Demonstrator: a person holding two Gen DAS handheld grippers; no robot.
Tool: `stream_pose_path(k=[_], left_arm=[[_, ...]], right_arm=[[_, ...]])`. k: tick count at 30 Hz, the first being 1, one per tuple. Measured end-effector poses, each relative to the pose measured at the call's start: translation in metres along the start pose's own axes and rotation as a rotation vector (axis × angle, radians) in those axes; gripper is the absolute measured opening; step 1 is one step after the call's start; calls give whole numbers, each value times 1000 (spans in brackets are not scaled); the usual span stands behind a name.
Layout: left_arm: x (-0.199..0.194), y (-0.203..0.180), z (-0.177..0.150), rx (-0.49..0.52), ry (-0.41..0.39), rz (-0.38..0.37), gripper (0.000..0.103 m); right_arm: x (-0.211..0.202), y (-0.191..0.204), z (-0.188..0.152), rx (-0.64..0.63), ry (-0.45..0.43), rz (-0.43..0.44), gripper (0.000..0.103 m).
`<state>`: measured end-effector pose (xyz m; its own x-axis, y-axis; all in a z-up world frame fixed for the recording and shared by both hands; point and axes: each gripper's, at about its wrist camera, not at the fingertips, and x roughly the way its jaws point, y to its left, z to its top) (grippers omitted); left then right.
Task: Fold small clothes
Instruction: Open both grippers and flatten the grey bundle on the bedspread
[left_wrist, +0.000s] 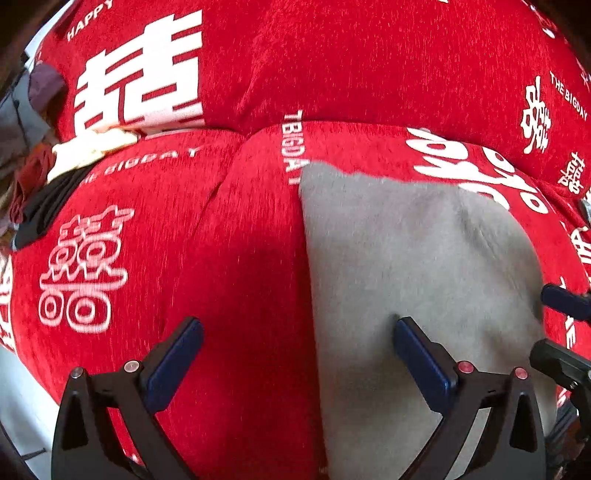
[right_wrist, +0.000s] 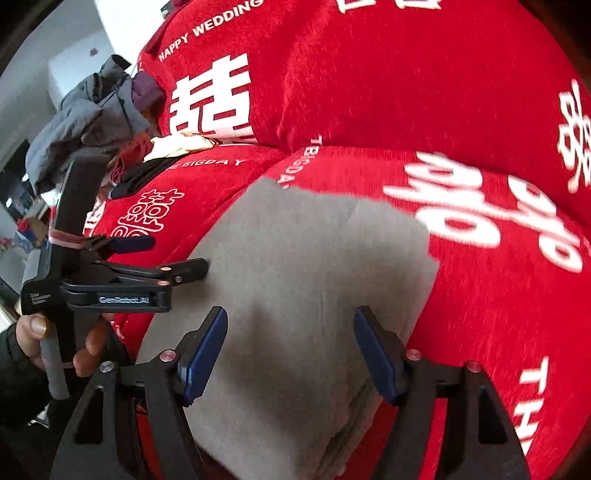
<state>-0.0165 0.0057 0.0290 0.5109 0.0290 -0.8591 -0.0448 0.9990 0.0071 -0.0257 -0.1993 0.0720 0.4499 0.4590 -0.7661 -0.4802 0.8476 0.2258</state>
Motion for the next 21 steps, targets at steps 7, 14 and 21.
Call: stream_pose_path(k=[7,14,21], left_arm=[[26,-11,35,16,17,17,103],[58,-12,54,7,52,5,103],[64,-9,66,-3,96,-5,103]], right_arm=[[46,-20,36,2,93,-19,75],[78,-37,56,-14,117,-39,75],[76,-48,67,35,133,-88,76]])
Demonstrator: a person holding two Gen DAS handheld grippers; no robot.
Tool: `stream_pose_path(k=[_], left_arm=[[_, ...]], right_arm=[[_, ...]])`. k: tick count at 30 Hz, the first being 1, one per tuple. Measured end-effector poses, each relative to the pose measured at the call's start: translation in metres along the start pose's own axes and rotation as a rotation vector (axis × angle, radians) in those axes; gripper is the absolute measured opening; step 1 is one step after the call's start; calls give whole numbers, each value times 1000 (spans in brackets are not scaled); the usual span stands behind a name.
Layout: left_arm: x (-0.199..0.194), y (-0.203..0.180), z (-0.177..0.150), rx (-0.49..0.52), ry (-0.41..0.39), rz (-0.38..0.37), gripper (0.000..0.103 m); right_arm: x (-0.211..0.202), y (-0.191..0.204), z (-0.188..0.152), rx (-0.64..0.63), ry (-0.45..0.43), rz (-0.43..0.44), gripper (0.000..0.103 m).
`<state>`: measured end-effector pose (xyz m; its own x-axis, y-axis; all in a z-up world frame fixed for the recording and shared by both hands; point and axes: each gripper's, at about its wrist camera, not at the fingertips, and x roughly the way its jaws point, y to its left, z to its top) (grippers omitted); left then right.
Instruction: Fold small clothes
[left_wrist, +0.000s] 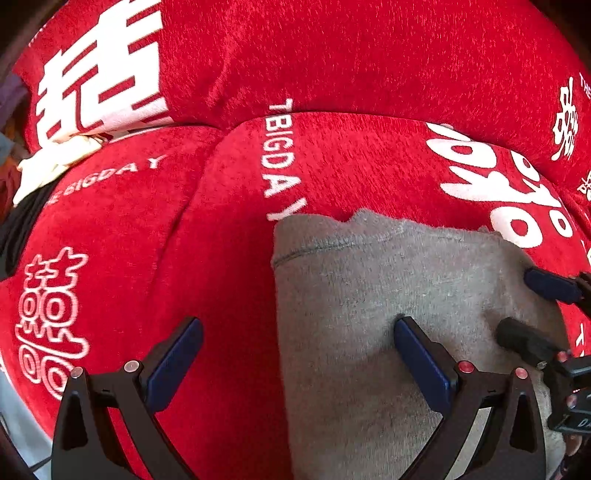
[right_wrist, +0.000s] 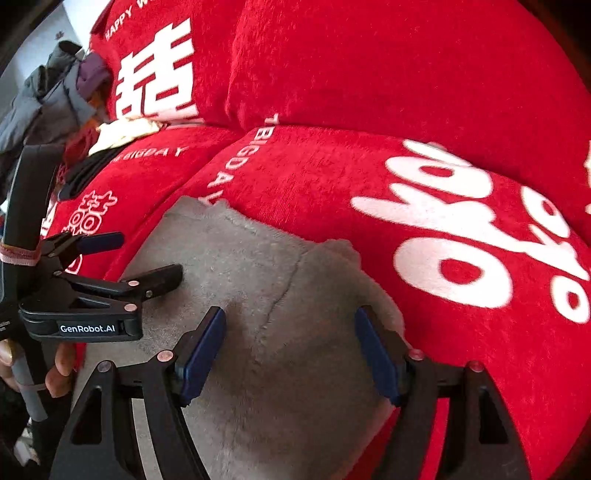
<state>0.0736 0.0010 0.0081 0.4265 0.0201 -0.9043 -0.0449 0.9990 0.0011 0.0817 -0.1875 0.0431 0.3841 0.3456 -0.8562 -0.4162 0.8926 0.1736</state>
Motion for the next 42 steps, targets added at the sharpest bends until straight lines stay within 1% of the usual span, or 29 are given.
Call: stream_pose_path(k=[2,4,6,9,10,12,15,16,18,19,20,22,24,26,27,29,31,34,36,37,39,40,42], left_arm=[[-15,3,-5,-6,-44,2,103],[-21,1,-10,10,-50,7,103],[-23,-1,-15,25,-53,25,103],[-24,1,-25,15,-41,15,103],[-25,2,-29,9,-41,10,103],[-25,5,-34,8,-43,9,103],[-28,16,-40,-5,-38,-3,103],[-31,20,-41,-9,-35,-8,103],[-42,25,-47,-12,-40,-8,103],[-51,27,-52,-11,-53,-5,103],[-62,27,-59,-4,-73,-20,103],[-76,21,-75,19,-85,-52,103],[-83,10,-95,60,-85,-66,103],[-85,-1,-112,100,-81,-68,103],[-84,-7,-121,119,-81,-53,103],[-80,-12,-128,131,-76,-27,103],[-76,-10,-131,111,-68,-26,103],[-74,-5,-131,88,-58,-44,103],[-74,-5,-132,96,-62,-36,103],[-74,-6,-133,100,-65,-31,103],[-73,-7,-133,101,-67,-24,103],[-73,-8,-134,99,-67,-25,103],[-72,-7,-134,94,-64,-34,103]], right_arm=[[-18,12,-5,-34,-44,13,76],[-27,27,-11,-91,-60,13,76],[-27,41,-17,-156,-52,-5,76],[-15,54,-29,-226,6,-31,76],[-9,55,-35,-244,27,-43,76],[-13,51,-46,-256,-10,-42,77],[-25,40,-61,-243,-27,-22,77],[-30,39,-67,-262,-35,-31,77],[-40,38,-78,-301,-37,-85,78],[-46,38,-83,-305,-32,-121,78],[-54,38,-87,-299,-28,-145,78],[-74,45,-98,-317,-60,-176,78],[-90,60,-109,-347,-103,-164,78],[-98,77,-123,-377,-121,-143,78],[-98,85,-129,-394,-129,-144,78],[-95,98,-142,-429,-142,-153,78],[-90,104,-151,-434,-145,-146,78],[-93,104,-158,-402,-171,-114,78],[-98,105,-159,-383,-192,-67,78],[-98,107,-160,-390,-191,-57,78],[-89,107,-162,-414,-162,-81,78],[-80,102,-164,-411,-131,-113,78],[-69,92,-167,-394,-92,-124,77]])
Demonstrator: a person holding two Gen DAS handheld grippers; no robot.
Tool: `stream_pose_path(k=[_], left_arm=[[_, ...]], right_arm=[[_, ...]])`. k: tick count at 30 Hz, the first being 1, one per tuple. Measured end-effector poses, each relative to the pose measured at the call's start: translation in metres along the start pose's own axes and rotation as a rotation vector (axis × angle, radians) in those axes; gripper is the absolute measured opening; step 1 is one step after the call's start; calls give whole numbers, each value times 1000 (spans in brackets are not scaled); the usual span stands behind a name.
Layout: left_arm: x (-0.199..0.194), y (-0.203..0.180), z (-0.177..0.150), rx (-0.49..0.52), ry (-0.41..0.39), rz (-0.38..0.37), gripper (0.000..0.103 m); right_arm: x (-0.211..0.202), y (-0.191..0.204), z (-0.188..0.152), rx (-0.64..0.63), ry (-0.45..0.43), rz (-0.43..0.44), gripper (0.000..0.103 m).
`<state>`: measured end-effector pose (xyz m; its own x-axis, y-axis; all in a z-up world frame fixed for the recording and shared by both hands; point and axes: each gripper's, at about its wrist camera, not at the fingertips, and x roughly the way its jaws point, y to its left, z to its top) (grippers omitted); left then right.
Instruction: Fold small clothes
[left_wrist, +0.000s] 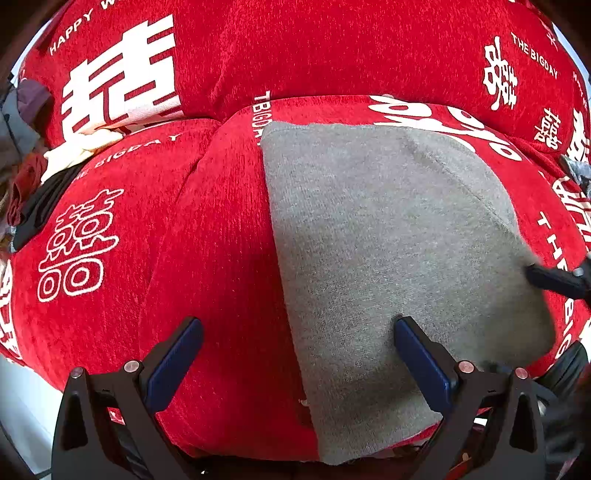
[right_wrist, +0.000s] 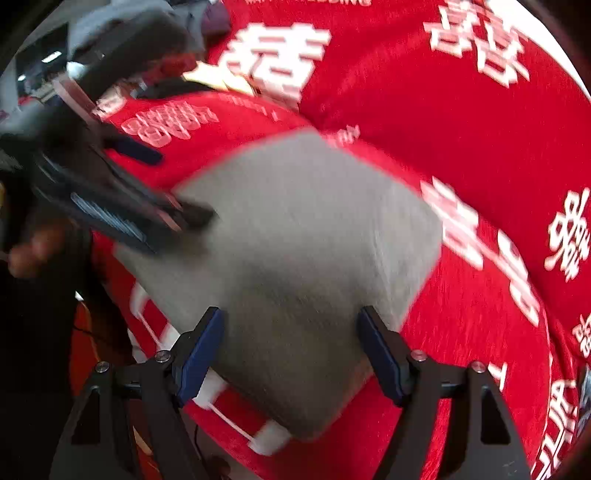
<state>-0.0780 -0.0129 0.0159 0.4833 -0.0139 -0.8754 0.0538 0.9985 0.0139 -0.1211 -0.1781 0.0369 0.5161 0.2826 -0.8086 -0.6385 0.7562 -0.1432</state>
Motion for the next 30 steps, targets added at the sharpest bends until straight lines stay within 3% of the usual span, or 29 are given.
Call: stream_pose_path(k=[10,13,16,20,23,30], left_arm=[[5,4,-4,-19,8,-28,103],[3,6,-4,-16,17,-19,103],[-6,2,-3,6,10,13,103],[-18,-8,6,11,5,-7,103],[-28,-16,15,10,-1,-25,103],[-35,-13,20,-14,33,-33,103]], right_arm=[[-2,-6,-24,-2,-4,2,81],[12,-25,-37,92,153,-4,81],[-12,-35,-39,152,88,-3,81],[-39,-28,-18,111,25,-63,82],[-40,-23,6,100,50,-145,82],[-39,-25,38,182,86,-129,82]])
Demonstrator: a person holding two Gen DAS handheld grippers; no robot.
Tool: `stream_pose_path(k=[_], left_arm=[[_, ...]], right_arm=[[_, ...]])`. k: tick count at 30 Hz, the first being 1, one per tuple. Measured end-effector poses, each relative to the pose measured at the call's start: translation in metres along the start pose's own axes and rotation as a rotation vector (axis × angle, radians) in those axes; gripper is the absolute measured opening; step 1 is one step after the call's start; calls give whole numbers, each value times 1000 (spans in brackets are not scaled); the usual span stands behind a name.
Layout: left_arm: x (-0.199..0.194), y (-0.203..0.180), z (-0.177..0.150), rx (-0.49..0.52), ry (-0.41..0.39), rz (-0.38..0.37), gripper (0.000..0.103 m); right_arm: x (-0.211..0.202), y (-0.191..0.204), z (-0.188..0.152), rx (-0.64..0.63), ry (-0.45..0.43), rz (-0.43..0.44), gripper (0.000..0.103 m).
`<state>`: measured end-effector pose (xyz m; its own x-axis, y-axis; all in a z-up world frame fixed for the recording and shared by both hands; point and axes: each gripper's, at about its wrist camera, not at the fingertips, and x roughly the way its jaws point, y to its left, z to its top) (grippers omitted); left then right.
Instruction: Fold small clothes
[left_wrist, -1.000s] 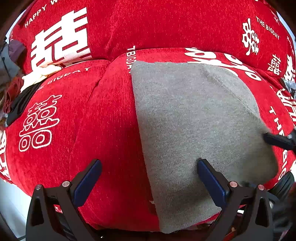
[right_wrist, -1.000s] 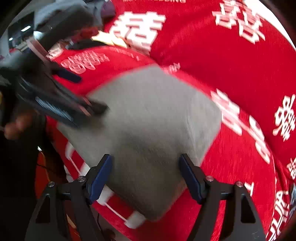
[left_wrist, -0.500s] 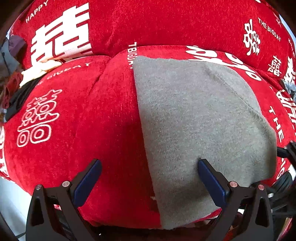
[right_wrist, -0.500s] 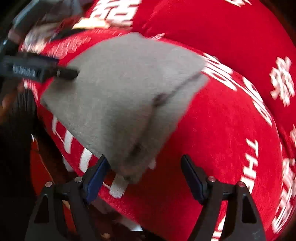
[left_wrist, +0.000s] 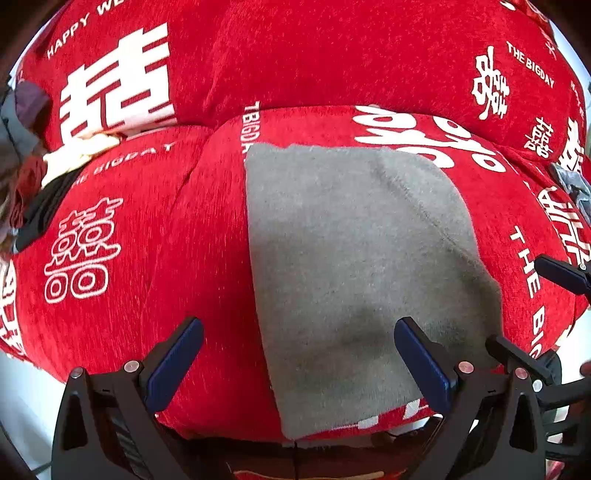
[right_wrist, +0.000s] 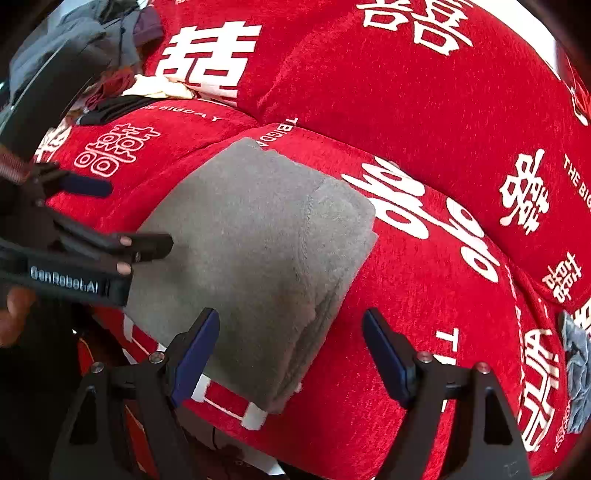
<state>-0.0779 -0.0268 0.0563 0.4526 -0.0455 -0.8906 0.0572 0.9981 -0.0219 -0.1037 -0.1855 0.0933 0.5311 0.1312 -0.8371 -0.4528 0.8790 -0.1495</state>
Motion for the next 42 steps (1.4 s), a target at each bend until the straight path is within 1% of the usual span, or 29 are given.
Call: stream_pose_path(k=[4,7,8,9,12,13,22,36,42], left_arm=[[3,3,-3,-27,18,-4,103],[1,3,-6,-66,-10,56,103],[1,4,-6,-75,-20,65,103],[0,5,-7,-81,-24,65,103],[9,4,-8,-58,40,42,103],[11,3,-9,-56,45,44,103],[11,4,-11,-41,32,50,103],[17,9,-8,-42,46,20,103],[20,16,-6,-46,52,7,103]], right_arm=[[4,-1,2,32,27,-11,82],[7,-3,1,42,41,-24,82],[8,-3,1,44,45,-25,82],[9,-4,1,48,47,-25,82],[11,-5,1,54,55,-25,82],[12,-4,1,53,56,-26,82],[14,-1,4,48,65,-32,82],[20,-1,11,37,84,-42,82],[21,-4,16,40,92,-55,82]])
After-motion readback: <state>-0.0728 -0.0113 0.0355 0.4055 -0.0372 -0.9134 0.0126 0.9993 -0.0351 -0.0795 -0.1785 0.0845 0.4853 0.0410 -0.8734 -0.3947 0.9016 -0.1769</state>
